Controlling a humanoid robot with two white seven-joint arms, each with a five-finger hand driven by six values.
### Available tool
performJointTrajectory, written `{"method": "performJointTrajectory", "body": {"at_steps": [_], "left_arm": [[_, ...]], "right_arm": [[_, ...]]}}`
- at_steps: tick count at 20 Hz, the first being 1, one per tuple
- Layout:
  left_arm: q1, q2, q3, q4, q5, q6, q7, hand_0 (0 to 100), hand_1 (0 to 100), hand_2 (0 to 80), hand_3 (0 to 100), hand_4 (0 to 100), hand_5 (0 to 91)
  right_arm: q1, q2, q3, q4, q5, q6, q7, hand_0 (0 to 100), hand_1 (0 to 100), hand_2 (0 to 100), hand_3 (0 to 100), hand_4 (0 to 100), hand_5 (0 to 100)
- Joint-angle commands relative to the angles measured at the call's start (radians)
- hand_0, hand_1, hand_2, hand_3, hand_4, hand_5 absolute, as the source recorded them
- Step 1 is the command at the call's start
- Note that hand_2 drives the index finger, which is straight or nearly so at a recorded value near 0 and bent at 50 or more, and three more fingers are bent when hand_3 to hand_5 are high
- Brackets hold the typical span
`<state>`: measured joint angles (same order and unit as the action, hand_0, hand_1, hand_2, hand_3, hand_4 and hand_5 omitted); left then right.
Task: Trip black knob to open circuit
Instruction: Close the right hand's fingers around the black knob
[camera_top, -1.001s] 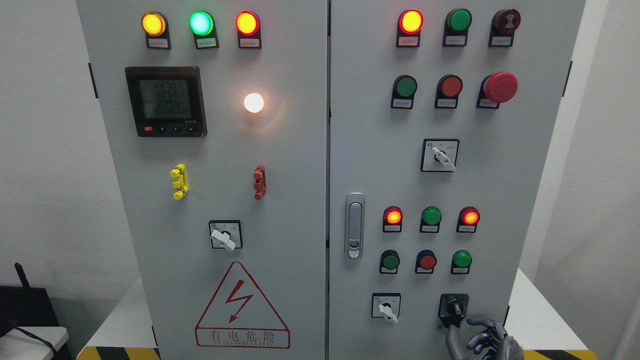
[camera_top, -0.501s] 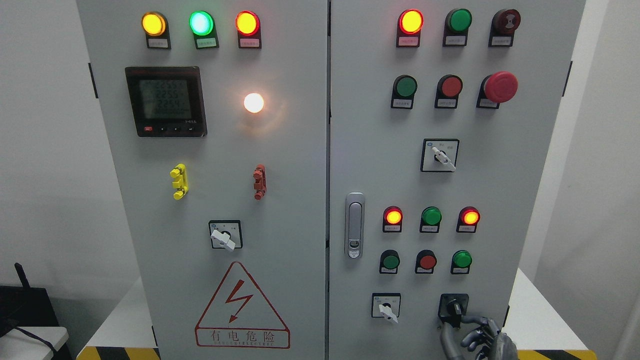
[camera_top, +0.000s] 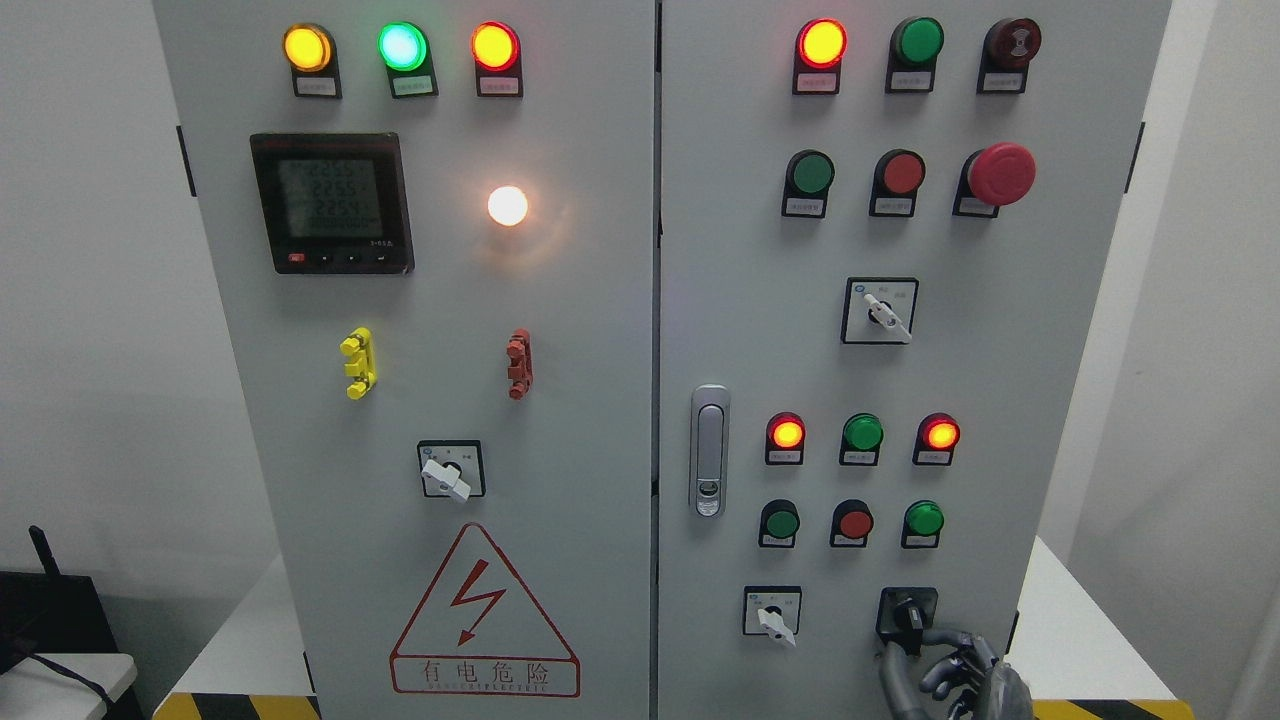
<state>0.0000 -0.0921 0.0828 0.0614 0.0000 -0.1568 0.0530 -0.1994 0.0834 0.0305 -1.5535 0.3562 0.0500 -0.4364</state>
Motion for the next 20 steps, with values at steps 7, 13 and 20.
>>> {"method": "performJointTrajectory", "body": {"at_steps": [7,13,20], "left_arm": [[-0.008,-0.001,0.000,0.000,-0.032,0.000,0.001,12,39,0.0,0,0,0.0],[-0.008,0.000,0.000,0.000,-0.032,0.000,0.001,12,39,0.0,0,0,0.0],[-0.008,0.000,0.000,0.000,-0.034,0.000,0.001,12,39,0.0,0,0,0.0]], "right_arm": [[-0.002,-0.001,0.006,-0.002,0.000,0.019,-0.001,39,75,48,85,87,94],[-0.002,0.001,0.006,-0.004,0.000,0.019,-0.001,40,76,49,85,87,94],[-0.006,-0.001,0.008,-0.003,0.000,0.021,0.001,44,76,50,86,87,94]]}}
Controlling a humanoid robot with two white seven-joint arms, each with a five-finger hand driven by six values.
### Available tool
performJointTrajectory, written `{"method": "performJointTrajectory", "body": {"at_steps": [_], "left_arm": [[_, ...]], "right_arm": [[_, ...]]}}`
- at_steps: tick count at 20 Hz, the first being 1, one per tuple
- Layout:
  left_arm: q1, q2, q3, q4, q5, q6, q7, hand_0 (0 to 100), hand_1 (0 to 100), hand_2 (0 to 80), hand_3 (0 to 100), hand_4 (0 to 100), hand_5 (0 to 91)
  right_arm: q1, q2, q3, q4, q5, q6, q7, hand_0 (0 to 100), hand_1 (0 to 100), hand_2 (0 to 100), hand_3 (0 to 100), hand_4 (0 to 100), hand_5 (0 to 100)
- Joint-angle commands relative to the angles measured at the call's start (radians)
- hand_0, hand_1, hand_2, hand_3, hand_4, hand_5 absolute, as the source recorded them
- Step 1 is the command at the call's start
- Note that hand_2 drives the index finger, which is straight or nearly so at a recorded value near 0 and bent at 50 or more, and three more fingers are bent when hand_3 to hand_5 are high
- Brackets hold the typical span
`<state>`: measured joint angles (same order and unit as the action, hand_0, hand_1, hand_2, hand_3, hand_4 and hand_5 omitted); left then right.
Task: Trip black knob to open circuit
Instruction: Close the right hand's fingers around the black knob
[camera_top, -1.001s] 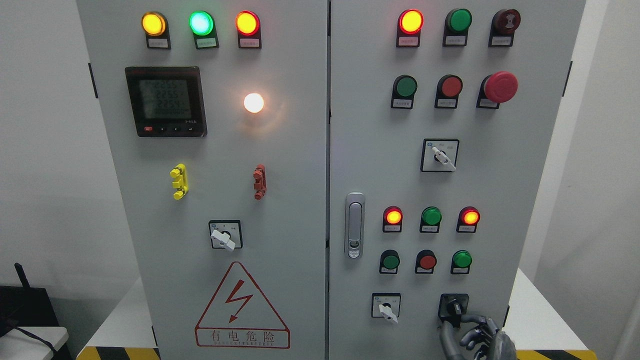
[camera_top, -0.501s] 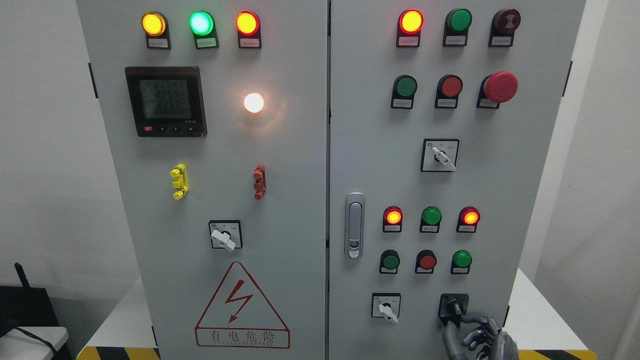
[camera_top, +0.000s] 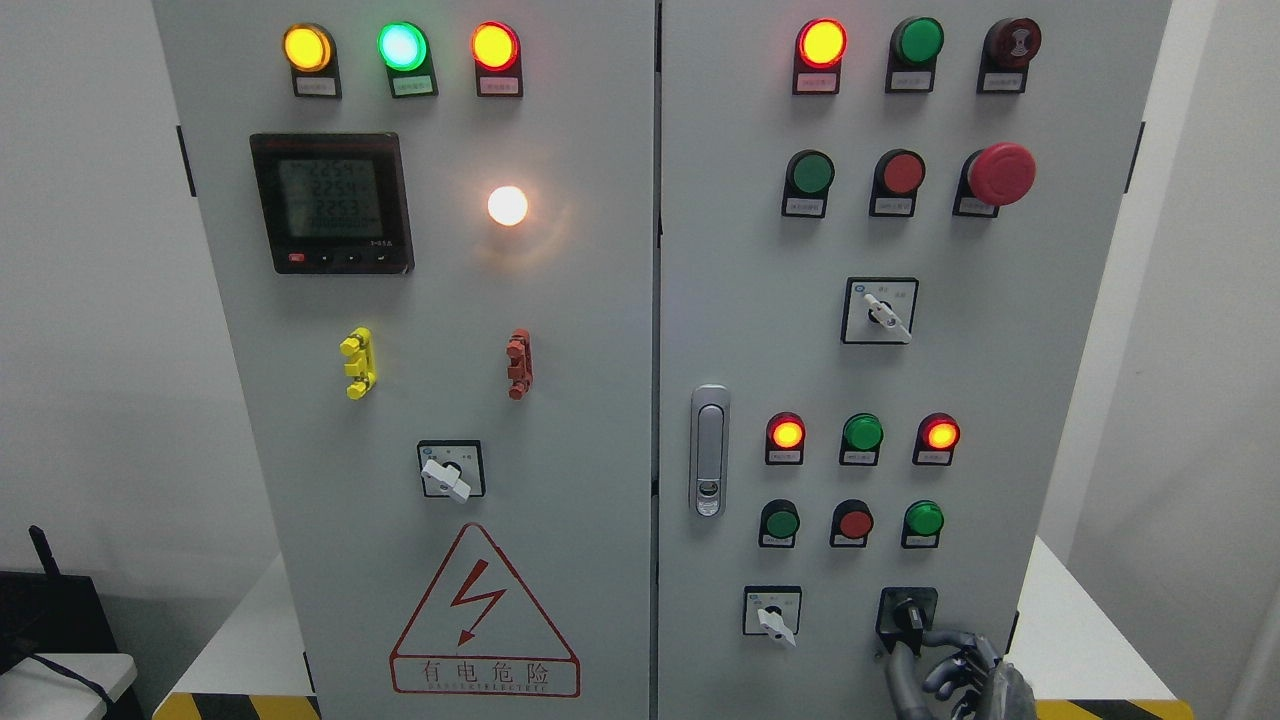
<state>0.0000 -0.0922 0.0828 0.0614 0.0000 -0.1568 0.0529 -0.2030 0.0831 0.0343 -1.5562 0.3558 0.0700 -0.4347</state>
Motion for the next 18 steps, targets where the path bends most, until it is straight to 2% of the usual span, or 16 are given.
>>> {"method": "performJointTrajectory", "body": {"at_steps": [1,18], "left_arm": [[-0.008,0.000,0.000,0.000,-0.034,0.000,0.001,12,39,0.0,0,0,0.0],[-0.008,0.000,0.000,0.000,-0.034,0.000,0.001,12,39,0.0,0,0,0.0]], "right_arm": [[-0.003,0.000,0.004,-0.002,0.000,0.001,-0.001,45,76,51,86,87,94],[-0.001,0.000,0.007,-0.004,0.000,0.002,0.002,52,78,51,86,87,93]]}}
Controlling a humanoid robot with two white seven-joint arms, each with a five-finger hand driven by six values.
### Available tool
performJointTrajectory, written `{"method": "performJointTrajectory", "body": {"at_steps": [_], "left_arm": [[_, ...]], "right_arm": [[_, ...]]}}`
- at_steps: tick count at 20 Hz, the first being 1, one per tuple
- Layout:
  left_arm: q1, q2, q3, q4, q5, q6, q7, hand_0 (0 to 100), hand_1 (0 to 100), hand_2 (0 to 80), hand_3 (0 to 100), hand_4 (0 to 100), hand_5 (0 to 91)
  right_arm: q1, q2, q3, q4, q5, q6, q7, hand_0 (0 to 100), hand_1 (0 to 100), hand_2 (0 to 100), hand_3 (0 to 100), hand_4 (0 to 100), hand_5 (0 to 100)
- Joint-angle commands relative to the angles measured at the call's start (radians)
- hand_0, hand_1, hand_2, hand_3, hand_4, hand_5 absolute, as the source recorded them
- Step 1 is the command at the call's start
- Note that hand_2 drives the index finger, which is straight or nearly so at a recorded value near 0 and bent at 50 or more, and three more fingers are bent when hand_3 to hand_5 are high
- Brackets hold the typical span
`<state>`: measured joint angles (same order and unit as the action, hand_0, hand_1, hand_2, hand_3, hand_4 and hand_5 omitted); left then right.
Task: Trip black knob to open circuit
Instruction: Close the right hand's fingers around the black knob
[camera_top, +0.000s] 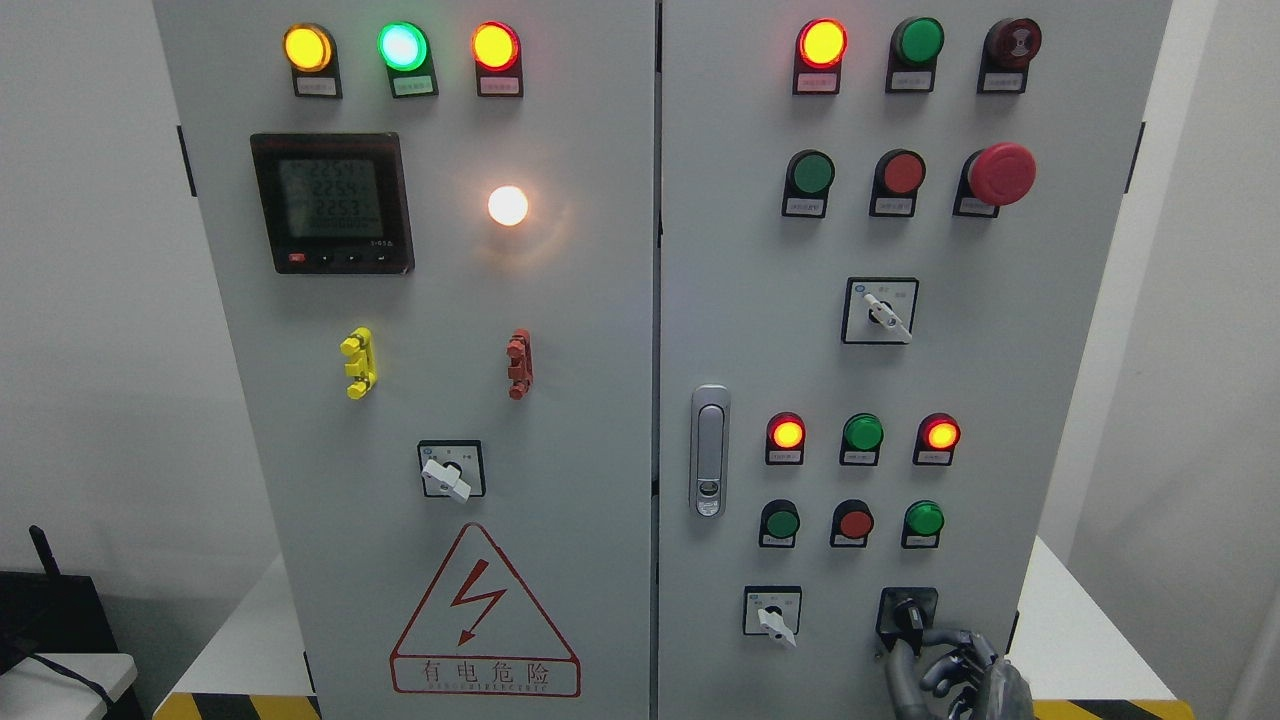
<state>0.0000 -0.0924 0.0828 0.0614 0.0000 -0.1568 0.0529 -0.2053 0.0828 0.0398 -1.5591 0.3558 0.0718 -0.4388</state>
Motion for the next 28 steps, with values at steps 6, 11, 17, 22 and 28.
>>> {"method": "performJointTrajectory", "body": {"at_steps": [6,11,17,22,28], "left_arm": [[-0.008,0.000,0.000,0.000,-0.032,0.000,0.001,12,39,0.0,0,0,0.0],[-0.008,0.000,0.000,0.000,-0.034,0.000,0.001,12,39,0.0,0,0,0.0],[-0.008,-0.001,0.000,0.000,-0.032,0.000,0.001,12,39,0.0,0,0,0.0],[-0.008,0.000,0.000,0.000,-0.034,0.000,0.001,12,39,0.0,0,0,0.0],[-0.008,0.000,0.000,0.000,-0.034,0.000,0.001,12,39,0.0,0,0,0.0]], "right_arm": [[0.000,0.002,0.002,-0.001,-0.001,0.000,0.006,53,78,55,87,87,93],[0.000,0.002,-0.003,-0.001,-0.006,0.002,0.006,53,78,56,88,87,93],[0.000,0.002,-0.001,-0.001,-0.011,0.003,0.008,54,77,57,90,88,94],[0.000,0.002,0.000,-0.001,-0.015,0.002,0.011,55,77,58,91,88,94],[0.000,0.002,0.002,-0.001,-0.015,0.002,0.011,55,77,59,92,89,94]]}}
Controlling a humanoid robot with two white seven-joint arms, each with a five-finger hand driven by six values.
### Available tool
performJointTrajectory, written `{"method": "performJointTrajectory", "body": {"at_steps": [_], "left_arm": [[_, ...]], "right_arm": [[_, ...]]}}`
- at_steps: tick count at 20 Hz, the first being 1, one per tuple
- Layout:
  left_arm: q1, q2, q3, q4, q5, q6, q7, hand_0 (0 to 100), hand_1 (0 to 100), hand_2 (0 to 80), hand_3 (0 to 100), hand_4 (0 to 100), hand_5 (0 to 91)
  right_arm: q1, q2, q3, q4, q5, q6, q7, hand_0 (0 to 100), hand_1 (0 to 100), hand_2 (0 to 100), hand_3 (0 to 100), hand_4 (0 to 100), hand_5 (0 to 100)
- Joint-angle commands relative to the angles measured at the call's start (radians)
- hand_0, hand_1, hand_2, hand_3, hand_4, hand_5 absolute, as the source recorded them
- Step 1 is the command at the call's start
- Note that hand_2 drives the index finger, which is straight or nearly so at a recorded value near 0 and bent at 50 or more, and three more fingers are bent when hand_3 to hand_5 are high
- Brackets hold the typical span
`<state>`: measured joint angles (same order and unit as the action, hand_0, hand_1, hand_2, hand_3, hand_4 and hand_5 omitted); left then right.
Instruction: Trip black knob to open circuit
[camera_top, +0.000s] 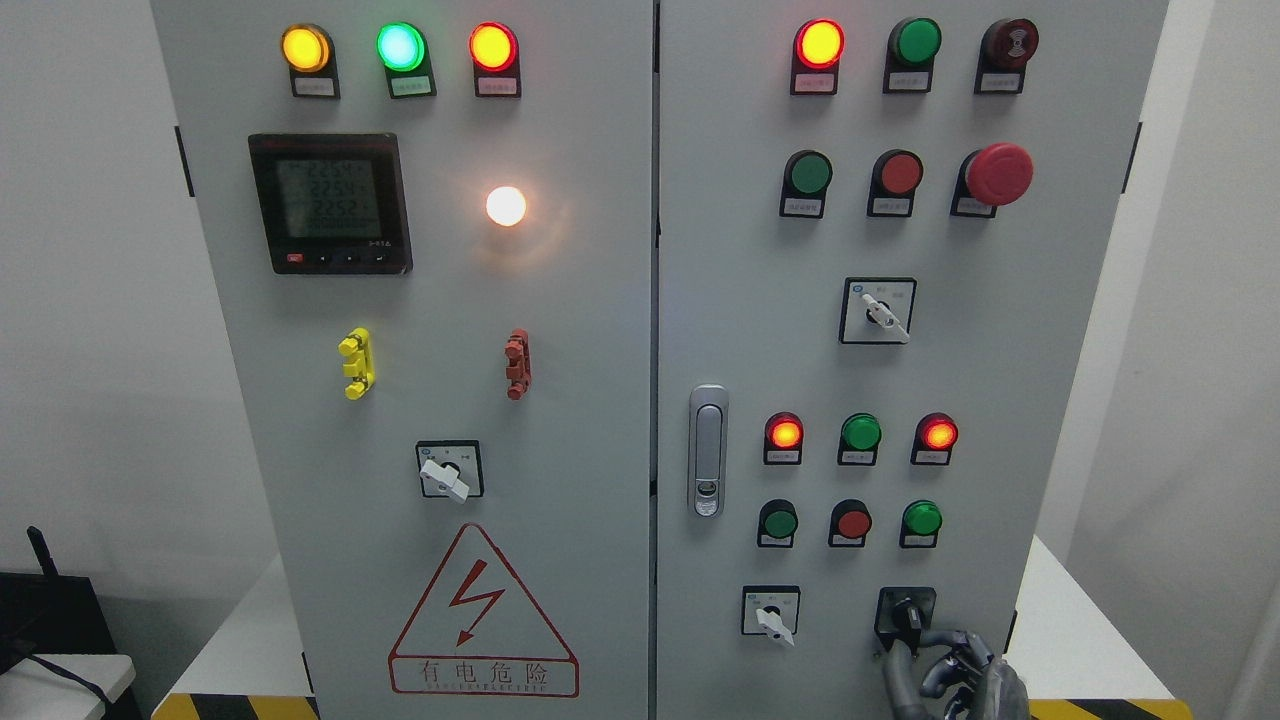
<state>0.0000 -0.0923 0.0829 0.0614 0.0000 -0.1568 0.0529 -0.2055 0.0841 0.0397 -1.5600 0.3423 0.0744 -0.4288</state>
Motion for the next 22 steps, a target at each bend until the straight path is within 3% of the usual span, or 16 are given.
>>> {"method": "performJointTrajectory", "body": {"at_steps": [1,22], "left_arm": [[-0.008,0.000,0.000,0.000,-0.034,0.000,0.001,12,39,0.0,0,0,0.0],[-0.008,0.000,0.000,0.000,-0.032,0.000,0.001,12,39,0.0,0,0,0.0]], "right_arm": [[0.001,0.000,0.002,0.001,-0.002,-0.001,0.002,56,77,59,92,89,94],[-0.002,0.008,0.005,0.001,-0.006,-0.001,0.019,58,77,61,94,91,94]]}}
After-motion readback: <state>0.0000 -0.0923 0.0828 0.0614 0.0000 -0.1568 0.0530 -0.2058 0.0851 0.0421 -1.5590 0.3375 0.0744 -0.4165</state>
